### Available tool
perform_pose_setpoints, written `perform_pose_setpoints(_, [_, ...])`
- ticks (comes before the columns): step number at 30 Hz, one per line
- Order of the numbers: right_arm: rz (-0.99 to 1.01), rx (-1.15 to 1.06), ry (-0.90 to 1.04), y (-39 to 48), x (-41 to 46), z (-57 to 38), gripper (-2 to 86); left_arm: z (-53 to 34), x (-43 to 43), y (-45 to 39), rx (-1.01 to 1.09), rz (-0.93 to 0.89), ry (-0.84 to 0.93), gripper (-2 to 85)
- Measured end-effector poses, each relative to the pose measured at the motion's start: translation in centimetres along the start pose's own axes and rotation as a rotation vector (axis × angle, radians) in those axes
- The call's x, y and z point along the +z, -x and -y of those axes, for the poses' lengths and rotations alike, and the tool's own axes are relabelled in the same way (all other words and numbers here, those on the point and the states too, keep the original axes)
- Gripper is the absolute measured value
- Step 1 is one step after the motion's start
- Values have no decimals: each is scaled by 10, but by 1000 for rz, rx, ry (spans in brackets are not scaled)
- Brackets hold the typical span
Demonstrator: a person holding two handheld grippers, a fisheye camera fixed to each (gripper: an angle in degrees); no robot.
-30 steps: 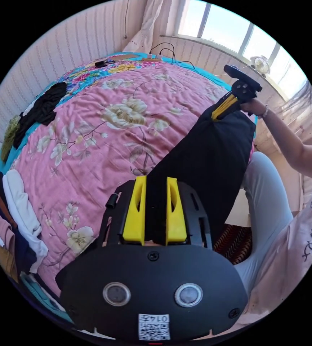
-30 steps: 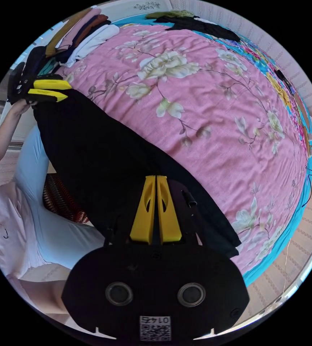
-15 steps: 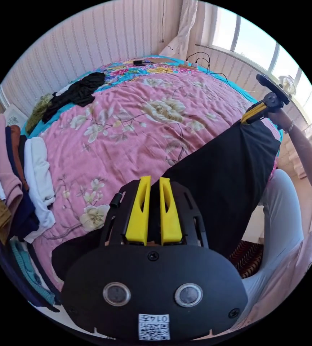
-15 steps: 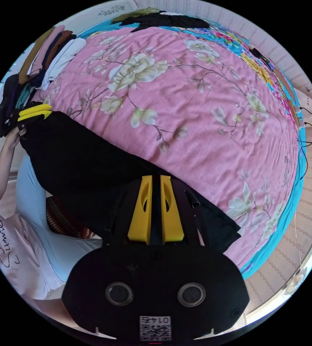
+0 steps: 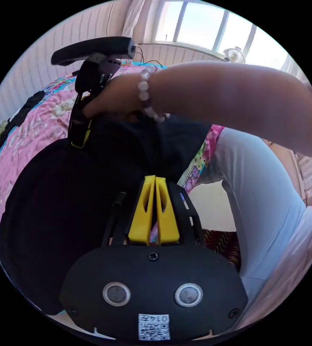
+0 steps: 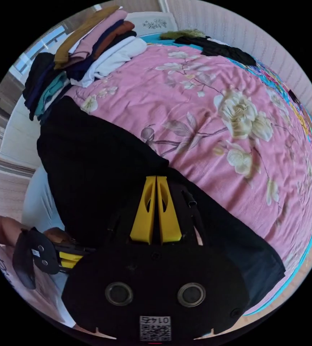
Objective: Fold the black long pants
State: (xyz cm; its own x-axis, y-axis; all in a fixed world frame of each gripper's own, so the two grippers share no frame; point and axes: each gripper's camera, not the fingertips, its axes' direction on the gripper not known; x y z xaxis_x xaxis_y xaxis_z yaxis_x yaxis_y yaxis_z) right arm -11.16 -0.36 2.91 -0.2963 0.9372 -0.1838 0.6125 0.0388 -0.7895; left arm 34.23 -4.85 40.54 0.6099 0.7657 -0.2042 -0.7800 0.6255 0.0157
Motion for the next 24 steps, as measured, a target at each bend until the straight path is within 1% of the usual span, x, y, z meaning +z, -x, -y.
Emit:
perform_pose_setpoints(1, [45, 18, 41, -8, -6, -3, -8, 2, -2, 0, 7, -14, 14, -10])
perform_pose_setpoints(2, [46, 8, 45, -9, -12, -5, -8, 2, -10, -3, 18, -14, -15, -10])
perform_pose_setpoints(4, [-8, -24, -39, -8, -36, -16, -8, 0, -13, -6, 18, 0, -49, -10])
perform_pose_setpoints(5, [-16, -30, -45, -7, -38, -18, -7, -1, -2, -7, 23, 10, -17, -10])
perform_pose_setpoints(6, [-34, -41, -11, -8, -31, -21, -7, -4, 16, -10, 43, 14, 37, -10])
perform_pose_setpoints(7, [-62, -59, 88, -9, -11, -24, -7, -6, 17, -11, 46, 19, 4, -10])
perform_pose_setpoints(8, [-71, -59, 75, -11, -6, -28, -7, -4, 15, -13, 40, 23, 1, -10])
perform_pose_setpoints(9, [-64, -29, -2, -17, -11, -40, -7, -1, 14, -14, 45, 20, 19, -10])
perform_pose_setpoints(10, [-26, -3, -17, -26, -17, -51, -7, 3, 9, -19, 71, -14, 38, -10])
perform_pose_setpoints(11, [4, 19, -28, -32, -22, -58, -7, 4, 1, -22, 72, -43, 11, -10])
perform_pose_setpoints(12, [52, 45, -78, -42, -35, -76, -7, 4, -7, -25, 68, -75, -16, -10])
perform_pose_setpoints(13, [55, 69, -182, -52, -56, -101, -6, 3, -10, -25, 65, -95, -23, -10])
perform_pose_setpoints(14, [48, 94, -236, -58, -66, -116, -6, 3, -15, -26, 58, -132, -36, -10])
perform_pose_setpoints(16, [43, 226, -442, -88, -109, -189, -3, 3, -18, -24, 36, -162, -34, -10])
perform_pose_setpoints(17, [39, 281, -489, -98, -119, -210, -1, 5, -17, -22, 25, -168, -27, -10])
perform_pose_setpoints(19, [12, 541, -653, -135, -150, -301, 9, 12, -12, -20, 23, -164, 11, -10])
perform_pose_setpoints(20, [5, 612, -689, -144, -156, -325, 15, 20, -9, -19, 26, -143, 36, -10])
perform_pose_setpoints(22, [-45, 824, -826, -168, -172, -415, 50, 38, -13, -21, 60, -101, 5, -10])
perform_pose_setpoints(23, [-84, 879, -841, -173, -175, -436, 61, 54, -17, -23, 90, -76, -21, -9])
perform_pose_setpoints(24, [-177, 1013, -841, -184, -181, -474, 83, 74, -20, -25, 115, -56, -37, -9])
